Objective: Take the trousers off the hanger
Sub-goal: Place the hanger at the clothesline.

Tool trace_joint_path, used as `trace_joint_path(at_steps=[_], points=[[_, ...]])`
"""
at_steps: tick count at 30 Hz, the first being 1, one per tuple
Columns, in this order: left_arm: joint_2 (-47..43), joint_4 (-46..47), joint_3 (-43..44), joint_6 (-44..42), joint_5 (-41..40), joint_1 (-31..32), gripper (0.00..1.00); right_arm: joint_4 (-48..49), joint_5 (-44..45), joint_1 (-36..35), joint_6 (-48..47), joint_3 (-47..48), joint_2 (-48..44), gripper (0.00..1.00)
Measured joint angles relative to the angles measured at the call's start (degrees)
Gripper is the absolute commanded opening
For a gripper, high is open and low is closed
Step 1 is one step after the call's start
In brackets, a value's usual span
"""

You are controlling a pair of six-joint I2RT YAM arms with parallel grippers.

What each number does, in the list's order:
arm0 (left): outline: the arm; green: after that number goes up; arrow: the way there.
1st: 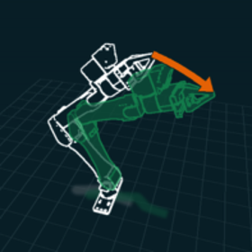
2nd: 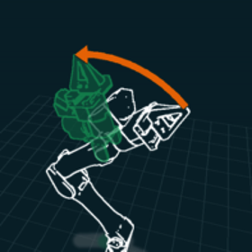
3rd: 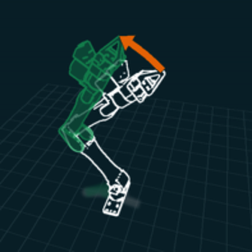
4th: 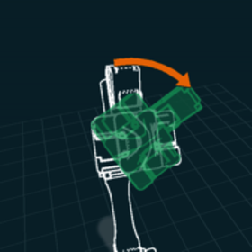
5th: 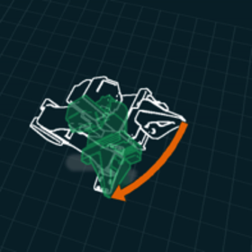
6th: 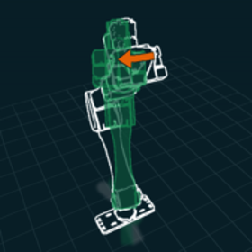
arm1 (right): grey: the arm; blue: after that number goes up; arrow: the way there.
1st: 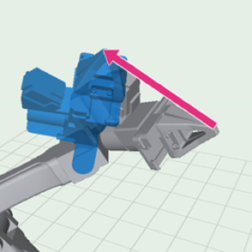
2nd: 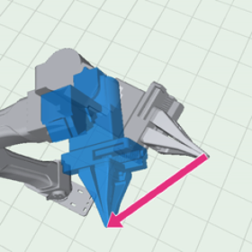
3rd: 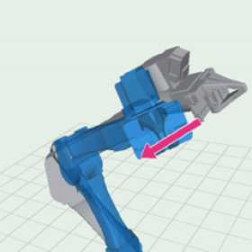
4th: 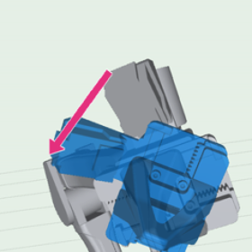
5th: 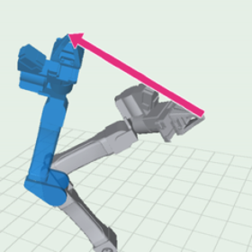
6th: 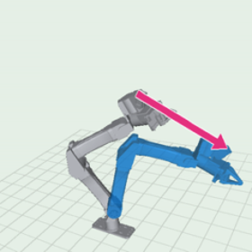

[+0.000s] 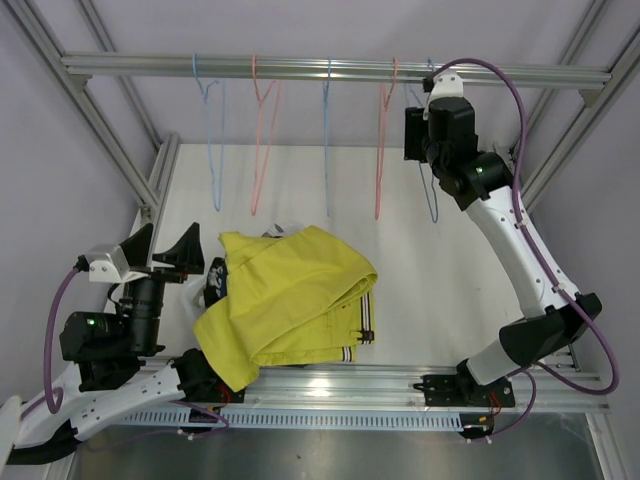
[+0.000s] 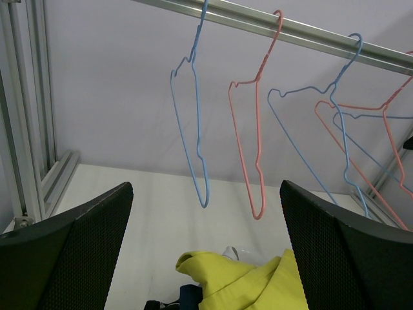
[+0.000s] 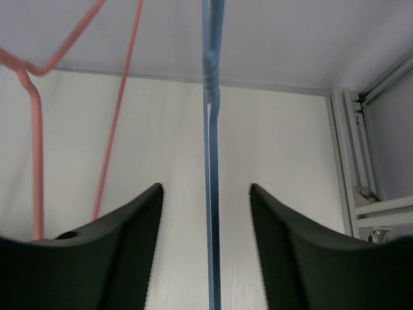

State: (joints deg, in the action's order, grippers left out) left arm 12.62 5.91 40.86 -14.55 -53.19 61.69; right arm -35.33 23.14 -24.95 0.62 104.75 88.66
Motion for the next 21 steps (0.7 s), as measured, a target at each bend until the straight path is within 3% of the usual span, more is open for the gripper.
trace_joint_path(at_steps=[1, 4, 14, 21], points=[[0.00, 0.00, 0.00, 0.00, 0.00, 0.00, 0.99, -0.48, -0.35, 0.00, 0.35, -0.96, -0.48, 0.76], [-0.02, 0.00, 0.00, -0.09, 0.00, 0.00, 1.00, -1.97, -1.79, 0.00, 1.07, -3.65, -2.01, 0.82], [-0.39, 0.15, 0.00, -1.07, -0.02, 0.00, 1.00, -3.87, -2.12, -4.15, 3.91, -13.27, -15.41, 0.84], [-1.75, 2.67, -0.04, -5.22, -0.48, -0.15, 0.99, -4.35, 4.00, -14.49, 6.69, -24.92, -26.56, 0.84]])
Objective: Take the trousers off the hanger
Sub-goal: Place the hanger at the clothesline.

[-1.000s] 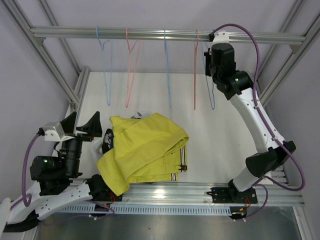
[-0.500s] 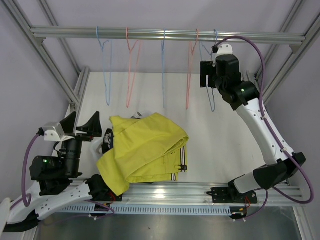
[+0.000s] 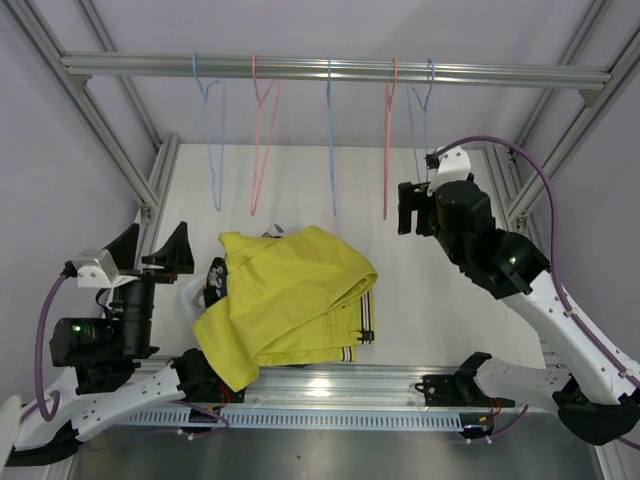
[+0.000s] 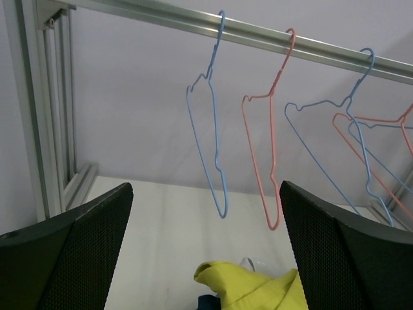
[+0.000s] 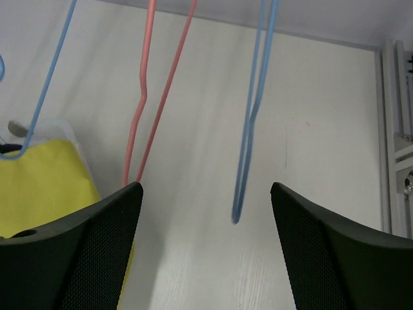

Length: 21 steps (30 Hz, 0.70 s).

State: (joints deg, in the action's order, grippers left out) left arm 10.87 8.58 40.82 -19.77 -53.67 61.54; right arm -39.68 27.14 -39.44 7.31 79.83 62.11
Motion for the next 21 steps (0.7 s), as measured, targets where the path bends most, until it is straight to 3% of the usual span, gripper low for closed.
trace_joint_path(at_steps=[8, 16, 21], points=[[3.06, 0.85, 0.11, -2.45, -0.17, -0.90, 0.99, -4.09, 7.26, -7.23, 3.87, -10.40, -7.48, 0.84], [23.06, -15.58, 8.31, 10.69, 6.62, -12.57, 0.99, -8.13, 10.12, -7.87, 5.57, -12.83, -20.26, 0.85], [30.77, -22.14, 12.52, 15.78, 8.50, -18.01, 0.99, -9.11, 10.08, -7.87, 5.70, -14.38, -26.62, 0.86]])
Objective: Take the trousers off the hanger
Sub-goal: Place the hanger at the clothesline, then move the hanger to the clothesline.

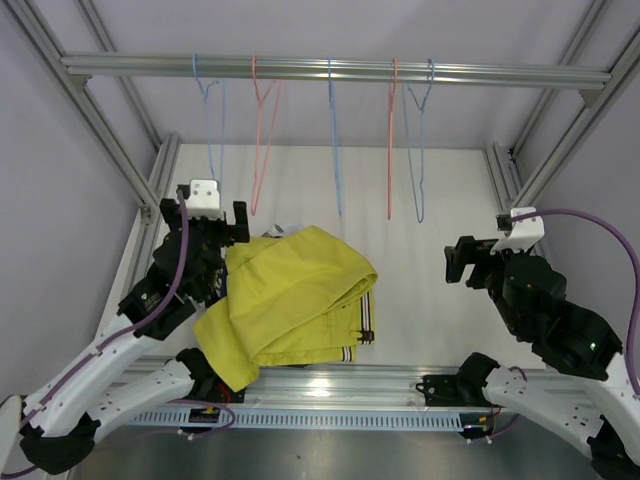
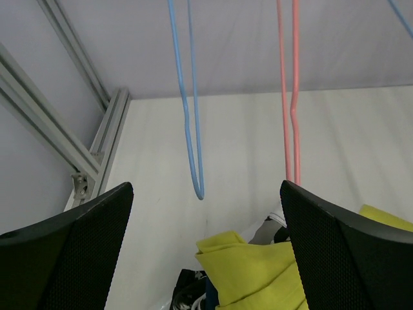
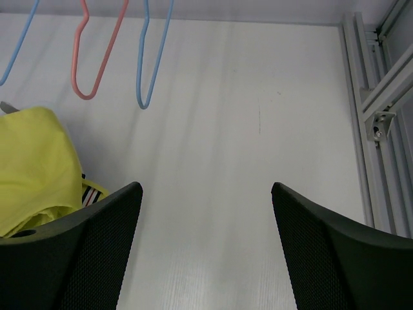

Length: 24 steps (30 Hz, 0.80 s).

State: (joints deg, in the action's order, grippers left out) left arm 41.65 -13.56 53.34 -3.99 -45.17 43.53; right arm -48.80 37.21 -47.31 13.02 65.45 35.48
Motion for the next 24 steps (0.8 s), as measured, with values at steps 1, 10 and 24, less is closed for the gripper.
trace_joint_path(at_steps=[1, 10, 24], points=[[1.11, -1.18, 0.79, 0.90, 0.37, -1.14, 1.00, -0.11, -0.07, 0.00, 0.00, -0.42, -0.74, 0.86], [1.81, -6.51, 4.61, 5.60, 4.07, -11.21, 0.99, -0.26, 0.13, -4.44, -0.02, -4.85, -7.82, 0.88], [6.38, -6.67, 4.61, 10.78, 24.83, -18.43, 0.99, -0.26, 5.22, -10.49, 0.28, -6.71, -11.58, 0.89]])
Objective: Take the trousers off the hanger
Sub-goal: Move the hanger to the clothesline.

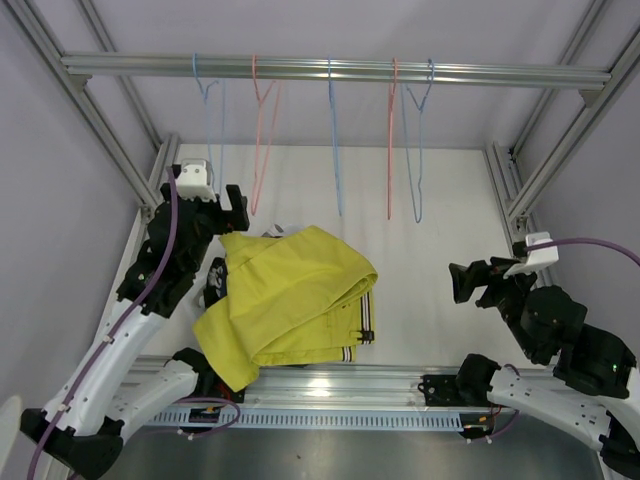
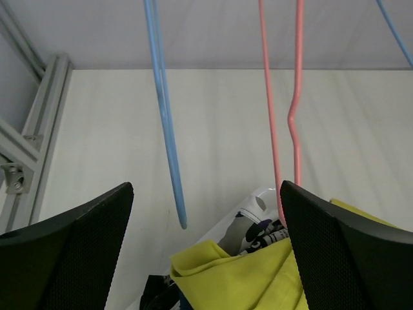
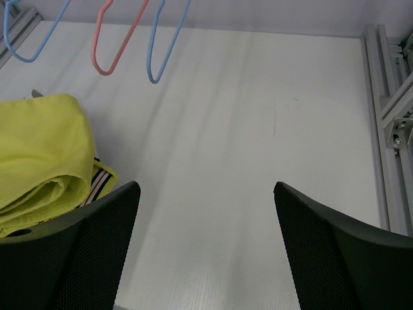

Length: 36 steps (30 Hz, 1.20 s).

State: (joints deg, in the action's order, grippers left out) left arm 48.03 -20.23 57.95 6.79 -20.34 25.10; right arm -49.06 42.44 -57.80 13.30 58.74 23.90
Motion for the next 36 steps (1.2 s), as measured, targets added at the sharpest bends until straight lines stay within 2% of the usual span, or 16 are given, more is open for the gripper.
trace_joint_path(at_steps=[3, 6, 13, 18, 24, 25, 27, 28, 36], points=[[0.68, 0.59, 0.00, 0.81, 2.84, -0.66, 0.97, 0.02, 0.44, -0.02, 0.04, 0.00, -0.61, 0.89], [1.51, 1.05, 0.00, 1.33, 4.74, -1.25, 0.88, 0.02, 0.59, -0.11, 0.09, 0.00, -0.81, 0.89], [4.61, 0.96, 0.39, 1.95, 4.33, -2.12, 0.54, 0.02, 0.63, -0.11, 0.22, -0.20, -1.95, 0.89], [5.38, 0.02, 0.39, 2.23, 2.51, -2.16, 0.44, 0.04, 0.63, -0.11, 0.22, -0.26, -2.71, 0.89], [4.42, 0.46, -0.63, 2.21, 0.70, -2.16, 0.23, 0.07, 0.70, -0.28, 0.20, -0.31, -3.39, 0.89], [4.17, 0.48, -0.87, 2.25, 0.55, -2.16, 0.15, 0.09, 0.72, -0.33, 0.20, -0.31, -3.56, 0.89], [4.09, 0.44, -1.01, 2.23, 0.39, -2.14, 0.10, 0.09, 0.81, -0.52, 0.20, -0.31, -3.80, 0.89], [4.20, 0.48, -1.01, 2.21, 0.35, -2.01, 0.03, 0.11, 0.85, -0.61, 0.20, -0.31, -3.82, 0.89], [8.02, 0.92, -0.35, 2.23, -0.33, 0.92, 0.01, 0.09, 0.87, -1.01, 0.20, -0.35, -3.93, 0.89]])
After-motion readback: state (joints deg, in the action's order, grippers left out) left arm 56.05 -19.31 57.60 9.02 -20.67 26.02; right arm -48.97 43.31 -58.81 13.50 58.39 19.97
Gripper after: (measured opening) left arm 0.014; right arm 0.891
